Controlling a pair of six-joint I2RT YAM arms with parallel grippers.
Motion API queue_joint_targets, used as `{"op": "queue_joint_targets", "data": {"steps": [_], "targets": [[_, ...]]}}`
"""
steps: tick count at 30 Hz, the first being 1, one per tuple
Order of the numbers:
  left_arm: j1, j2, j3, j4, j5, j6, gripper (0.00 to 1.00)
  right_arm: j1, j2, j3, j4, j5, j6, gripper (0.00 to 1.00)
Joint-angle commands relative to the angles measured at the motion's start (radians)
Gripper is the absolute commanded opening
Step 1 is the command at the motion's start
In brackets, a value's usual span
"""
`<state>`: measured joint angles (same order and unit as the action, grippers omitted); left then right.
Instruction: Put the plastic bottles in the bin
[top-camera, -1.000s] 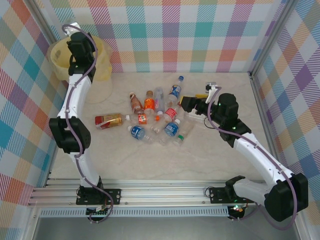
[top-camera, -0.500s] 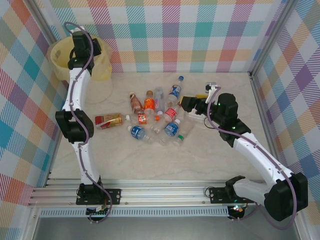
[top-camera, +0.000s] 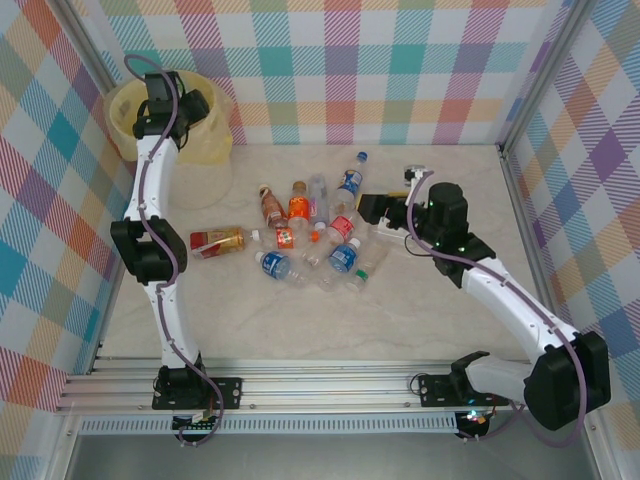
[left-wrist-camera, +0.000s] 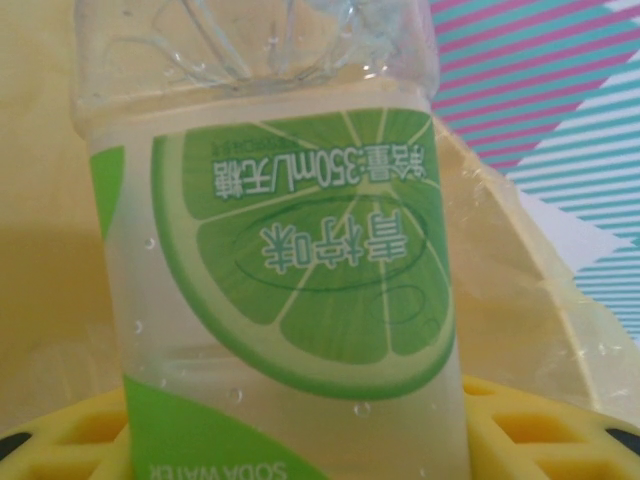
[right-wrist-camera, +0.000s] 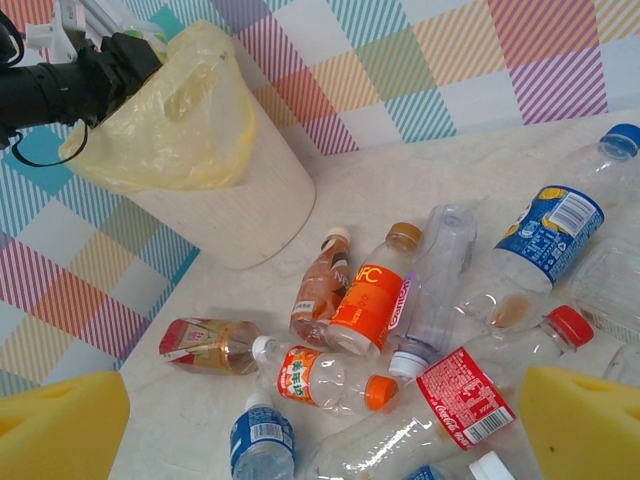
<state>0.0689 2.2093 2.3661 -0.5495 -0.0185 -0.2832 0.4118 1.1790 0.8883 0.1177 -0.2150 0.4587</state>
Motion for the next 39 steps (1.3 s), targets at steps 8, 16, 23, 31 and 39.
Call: {"op": "queue_joint_targets", "data": {"steps": [8, 16, 23, 31, 39], "targets": [[0.006, -0.07, -0.036, -0.063, 0.153, -0.13, 0.57, 0.004, 0.044, 0.063, -0.017, -0.057, -0.001, 1.0], [0.007, -0.078, -0.024, -0.022, 0.256, -0.105, 0.72, 0.004, 0.074, 0.074, -0.029, -0.064, 0.001, 1.0], [0.008, -0.119, -0.021, -0.041, 0.241, -0.056, 0.8, 0.003, 0.083, 0.06, -0.078, 0.002, -0.032, 1.0], [0.008, -0.236, -0.09, -0.022, 0.267, -0.022, 0.96, -0.007, 0.11, 0.085, -0.379, 0.26, 0.0, 1.0], [-0.006, -0.472, -0.369, 0.119, 0.347, -0.079, 1.0, -0.141, 0.201, 0.111, -0.513, 0.123, 0.143, 1.0]]}}
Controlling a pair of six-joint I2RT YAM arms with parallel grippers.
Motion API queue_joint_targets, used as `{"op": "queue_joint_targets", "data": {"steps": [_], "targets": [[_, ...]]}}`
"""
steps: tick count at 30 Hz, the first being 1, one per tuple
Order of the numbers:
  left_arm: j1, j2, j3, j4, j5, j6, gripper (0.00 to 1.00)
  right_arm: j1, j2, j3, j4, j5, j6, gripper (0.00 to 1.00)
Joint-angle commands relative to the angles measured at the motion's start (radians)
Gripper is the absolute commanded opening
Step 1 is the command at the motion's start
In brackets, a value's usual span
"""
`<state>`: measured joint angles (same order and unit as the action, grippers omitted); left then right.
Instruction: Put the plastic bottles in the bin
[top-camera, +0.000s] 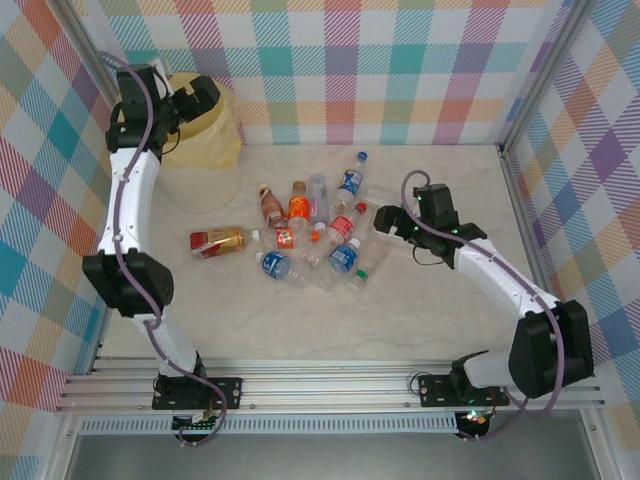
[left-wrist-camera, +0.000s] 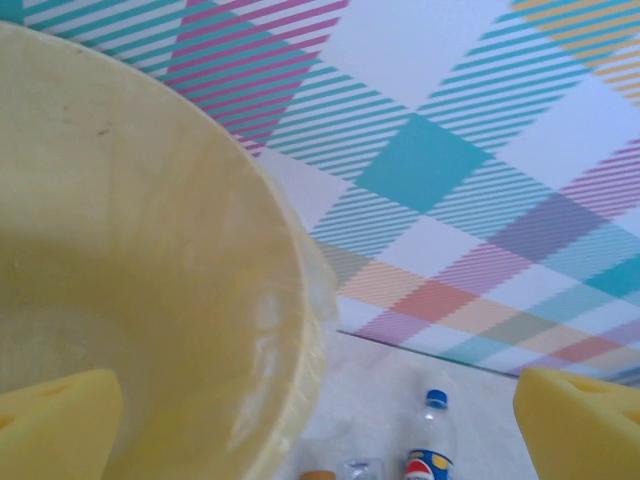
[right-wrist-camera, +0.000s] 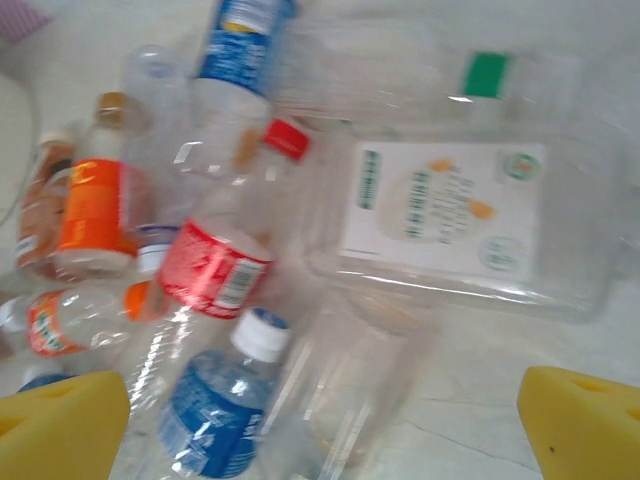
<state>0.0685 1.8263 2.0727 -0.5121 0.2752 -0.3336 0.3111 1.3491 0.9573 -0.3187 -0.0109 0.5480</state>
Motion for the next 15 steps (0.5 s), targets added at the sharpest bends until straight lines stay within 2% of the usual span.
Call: {"op": "queue_joint_targets", "data": {"steps": [1, 5, 12, 15], "targets": [[-0.01, -0.113, -0.109, 0.093, 0.066, -0.036, 1.0, -0.041, 0.046, 0.054, -0.101, -0.081, 0.059, 1.0], [-0.035, -0.224, -0.244, 0.126, 0.119, -0.066, 1.0, -0.038, 0.109, 0.114, -0.231, -0.103, 0.179, 1.0], [-0.149, -0.435, -0.572, 0.225, 0.144, -0.152, 1.0, -0.013, 0.175, 0.091, -0.157, -0.099, 0.336, 1.0], [-0.223, -0.516, -0.736, 0.347, 0.146, -0.239, 1.0, 0.018, 0.231, 0.128, -0.164, -0.074, 0.347, 1.0]]}}
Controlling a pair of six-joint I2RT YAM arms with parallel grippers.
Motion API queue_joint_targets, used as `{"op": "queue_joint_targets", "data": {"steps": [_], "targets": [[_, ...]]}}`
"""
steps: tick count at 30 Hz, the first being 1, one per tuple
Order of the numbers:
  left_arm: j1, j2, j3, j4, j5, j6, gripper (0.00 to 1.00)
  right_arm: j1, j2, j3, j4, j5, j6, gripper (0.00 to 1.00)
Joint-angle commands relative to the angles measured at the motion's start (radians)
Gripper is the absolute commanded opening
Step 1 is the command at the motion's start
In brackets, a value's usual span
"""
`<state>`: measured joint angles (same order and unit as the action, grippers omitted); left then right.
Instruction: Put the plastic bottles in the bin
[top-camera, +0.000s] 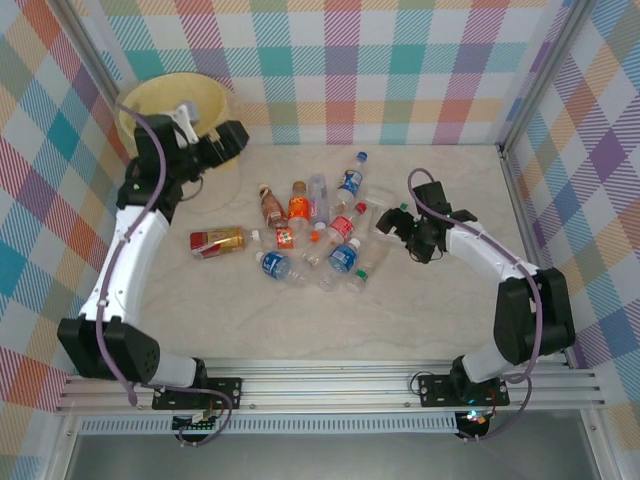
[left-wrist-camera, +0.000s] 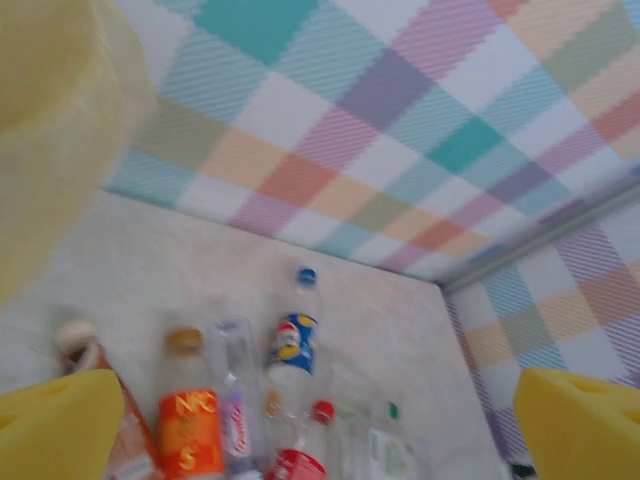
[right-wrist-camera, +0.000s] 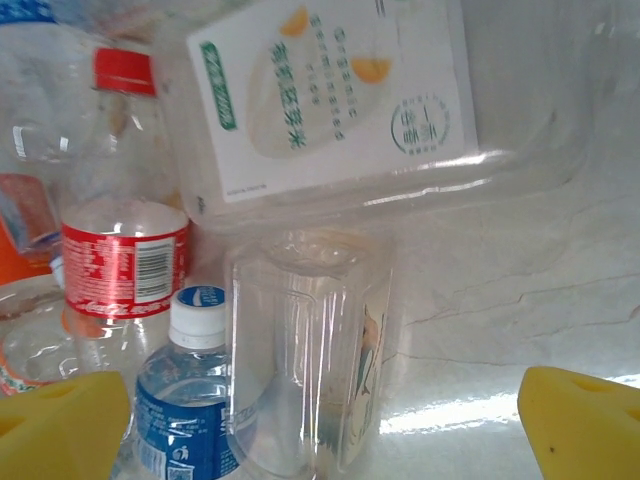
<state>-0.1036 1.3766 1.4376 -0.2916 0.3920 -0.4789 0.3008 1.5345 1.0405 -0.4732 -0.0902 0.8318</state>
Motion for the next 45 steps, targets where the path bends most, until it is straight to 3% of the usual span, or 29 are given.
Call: {"op": "queue_joint_targets", "data": {"steps": [1, 8, 16, 28, 34, 41, 45], "targets": [[-0.079, -0.089, -0.143, 0.148, 0.029, -0.11, 1.0, 0.037, 0.071, 0.064, -0.022, 0.022, 0.071, 1.0], [-0.221, -0.187, -0.343, 0.175, -0.067, -0.148, 1.0, 0.093, 0.184, 0.135, -0.041, 0.095, 0.107, 0.96], [-0.223, -0.226, -0.405, 0.109, -0.142, -0.147, 1.0, 0.134, 0.286, 0.207, -0.107, 0.181, 0.088, 0.91], [-0.225, -0.192, -0.418, 0.116, -0.128, -0.15, 1.0, 0.149, 0.344, 0.186, -0.088, 0.226, 0.082, 0.8], [-0.228, -0.159, -0.438, 0.156, -0.095, -0.154, 1.0, 0.149, 0.301, 0.122, -0.027, 0.266, 0.091, 0.69], [-0.243, -0.099, -0.437, 0.194, -0.041, -0.137, 1.0, 0.15, 0.156, -0.002, 0.103, 0.31, 0.093, 0.48], [-0.261, -0.063, -0.443, 0.221, -0.01, -0.093, 1.0, 0.156, 0.086, -0.052, 0.194, 0.295, 0.079, 0.42]]}}
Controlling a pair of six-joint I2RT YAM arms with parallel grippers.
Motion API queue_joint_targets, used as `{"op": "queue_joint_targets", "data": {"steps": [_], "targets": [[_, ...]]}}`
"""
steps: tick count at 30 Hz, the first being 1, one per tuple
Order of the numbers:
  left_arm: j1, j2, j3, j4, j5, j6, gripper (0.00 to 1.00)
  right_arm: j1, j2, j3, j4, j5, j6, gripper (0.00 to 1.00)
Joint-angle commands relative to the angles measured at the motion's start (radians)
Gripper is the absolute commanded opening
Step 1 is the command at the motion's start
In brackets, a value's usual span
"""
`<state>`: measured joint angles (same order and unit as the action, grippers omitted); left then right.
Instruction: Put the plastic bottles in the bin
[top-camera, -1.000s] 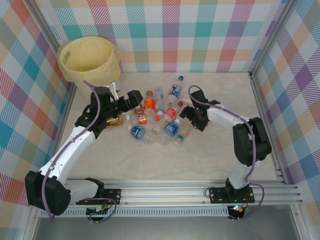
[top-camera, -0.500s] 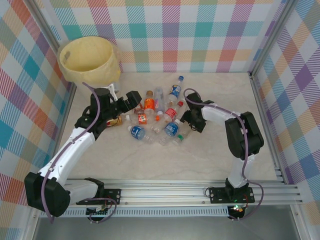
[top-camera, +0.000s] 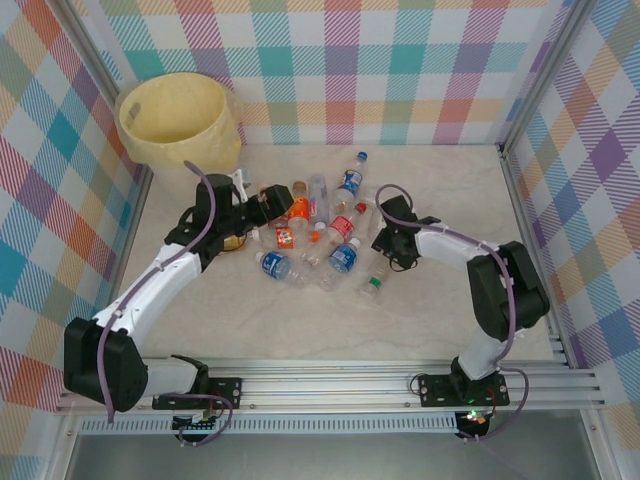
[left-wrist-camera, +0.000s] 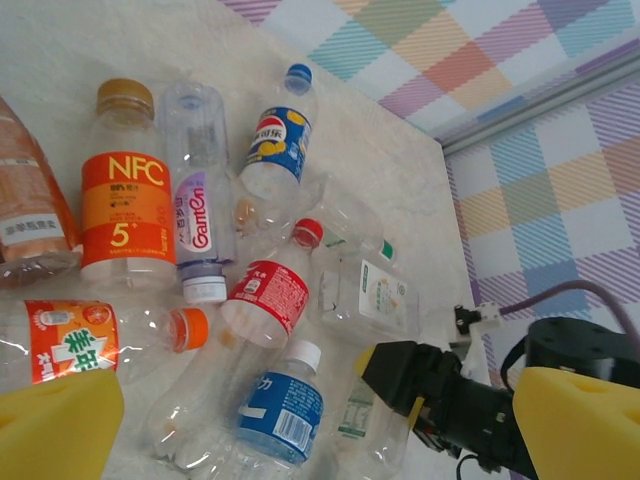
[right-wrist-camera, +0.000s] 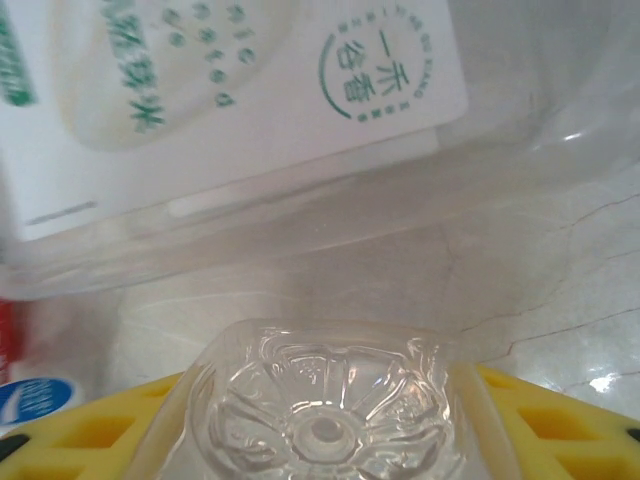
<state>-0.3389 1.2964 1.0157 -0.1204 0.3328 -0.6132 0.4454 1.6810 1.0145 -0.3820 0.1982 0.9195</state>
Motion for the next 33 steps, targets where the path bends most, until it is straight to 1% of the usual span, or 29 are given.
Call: {"op": "queue_joint_targets", "data": {"steps": [1, 6, 9, 13, 15, 20, 22, 26, 30, 33], "targets": [[-0.03, 0.025, -0.021, 0.056, 0.062, 0.058, 1.0, 0.013, -0.079, -0.038, 0.133, 0.0, -0.018, 0.41], [-0.066, 0.076, 0.006, 0.055, 0.159, 0.16, 1.0, 0.022, -0.183, -0.102, 0.301, -0.048, -0.05, 0.39], [-0.11, 0.097, 0.028, 0.032, 0.178, 0.237, 1.0, 0.026, -0.222, -0.117, 0.384, -0.093, -0.05, 0.39], [-0.146, 0.113, 0.026, 0.06, 0.203, 0.297, 1.0, 0.035, -0.248, -0.11, 0.465, -0.157, -0.042, 0.39], [-0.169, 0.124, 0.036, 0.054, 0.188, 0.328, 1.0, 0.041, -0.251, -0.097, 0.507, -0.196, -0.036, 0.4], [-0.239, 0.156, 0.086, -0.035, 0.048, 0.435, 1.0, 0.062, -0.222, -0.019, 0.523, -0.256, -0.034, 0.4], [-0.247, 0.182, 0.11, -0.059, 0.056, 0.463, 1.0, 0.07, -0.206, 0.013, 0.524, -0.284, -0.032, 0.4], [-0.248, 0.231, 0.152, -0.058, 0.142, 0.481, 0.99, 0.086, -0.181, 0.068, 0.526, -0.309, -0.033, 0.41], [-0.247, 0.256, 0.184, -0.04, 0.16, 0.492, 0.92, 0.093, -0.178, 0.093, 0.529, -0.323, -0.024, 0.41], [-0.247, 0.288, 0.22, -0.044, 0.185, 0.504, 0.88, 0.096, -0.183, 0.095, 0.527, -0.331, -0.016, 0.41]]}}
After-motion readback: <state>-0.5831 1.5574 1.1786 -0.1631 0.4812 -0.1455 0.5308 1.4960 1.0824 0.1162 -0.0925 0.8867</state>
